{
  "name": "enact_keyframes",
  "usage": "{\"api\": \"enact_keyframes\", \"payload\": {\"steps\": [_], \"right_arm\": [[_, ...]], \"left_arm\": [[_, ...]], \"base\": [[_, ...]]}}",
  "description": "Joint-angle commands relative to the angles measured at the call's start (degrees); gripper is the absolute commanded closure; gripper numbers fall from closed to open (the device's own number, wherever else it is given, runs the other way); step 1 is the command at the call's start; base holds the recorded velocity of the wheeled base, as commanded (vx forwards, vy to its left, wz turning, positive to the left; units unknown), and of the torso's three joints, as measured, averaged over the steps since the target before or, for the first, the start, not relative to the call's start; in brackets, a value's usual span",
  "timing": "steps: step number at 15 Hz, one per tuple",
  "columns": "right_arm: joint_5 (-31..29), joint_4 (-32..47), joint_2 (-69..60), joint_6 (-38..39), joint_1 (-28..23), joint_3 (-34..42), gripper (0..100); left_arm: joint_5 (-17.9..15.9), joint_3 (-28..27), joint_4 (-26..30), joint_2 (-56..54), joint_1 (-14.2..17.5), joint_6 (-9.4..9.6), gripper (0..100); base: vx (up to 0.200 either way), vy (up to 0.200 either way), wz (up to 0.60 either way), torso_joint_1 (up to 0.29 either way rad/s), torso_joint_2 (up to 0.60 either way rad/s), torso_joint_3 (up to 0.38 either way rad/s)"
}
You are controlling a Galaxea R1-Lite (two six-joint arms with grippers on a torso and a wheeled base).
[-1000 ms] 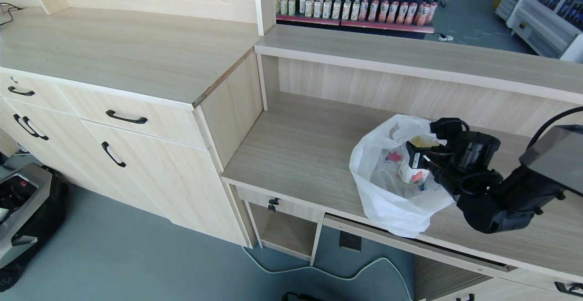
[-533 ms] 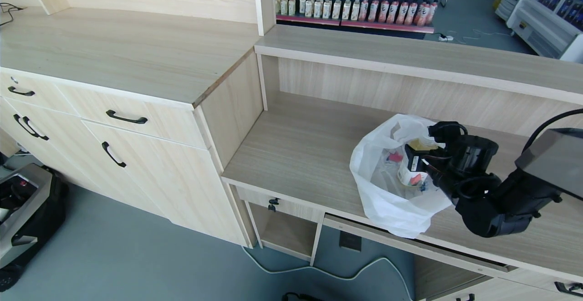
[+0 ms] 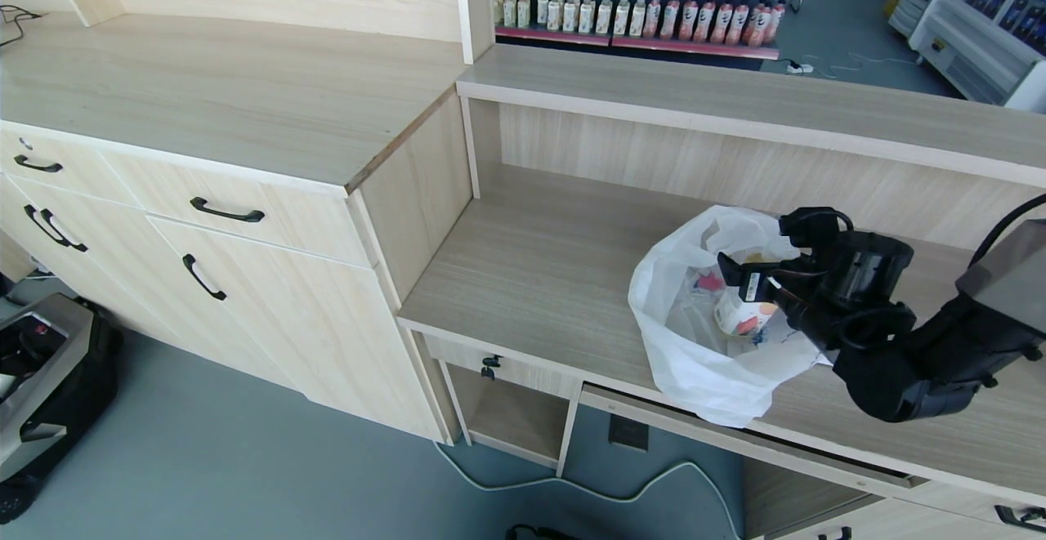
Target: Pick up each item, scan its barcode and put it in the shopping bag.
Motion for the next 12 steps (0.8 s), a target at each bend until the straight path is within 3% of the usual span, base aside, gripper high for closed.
{"api": "enact_keyframes", "payload": {"steps": [1,4,6,7,11,12], "right_arm": [[2.4,3.1,-13.0,-0.6,-0.2,4.0,0],[2.2,6.6,-28.3,-5.5,-4.1,13.7,0],[2.2,16.7,-39.7,-8.5,-9.3,17.9,0],[2.1,26.2,-46.9,-11.4,-15.6,17.0,0],[0.8,28.3,-50.9,-16.6,-30.9,19.1,0],[-3.8,31.6,-50.6,-15.3,-35.5,18.8,0]], "left_arm": [[0.0,0.0,0.0,0.0,0.0,-0.03,0],[0.0,0.0,-0.1,0.0,0.0,-0.03,0],[0.0,0.0,0.0,0.0,0.0,-0.03,0],[-0.1,0.0,0.0,0.0,0.0,-0.03,0],[0.0,0.0,0.0,0.0,0.0,-0.03,0],[0.0,0.0,0.0,0.0,0.0,-0.03,0]], "base": [[0.0,0.0,0.0,0.0,0.0,0.0],[0.0,0.0,0.0,0.0,0.0,0.0],[0.0,0.0,0.0,0.0,0.0,0.0],[0.0,0.0,0.0,0.0,0.0,0.0],[0.0,0.0,-0.6,-0.002,0.0,0.007],[0.0,0.0,-0.6,0.012,0.01,0.007]]}}
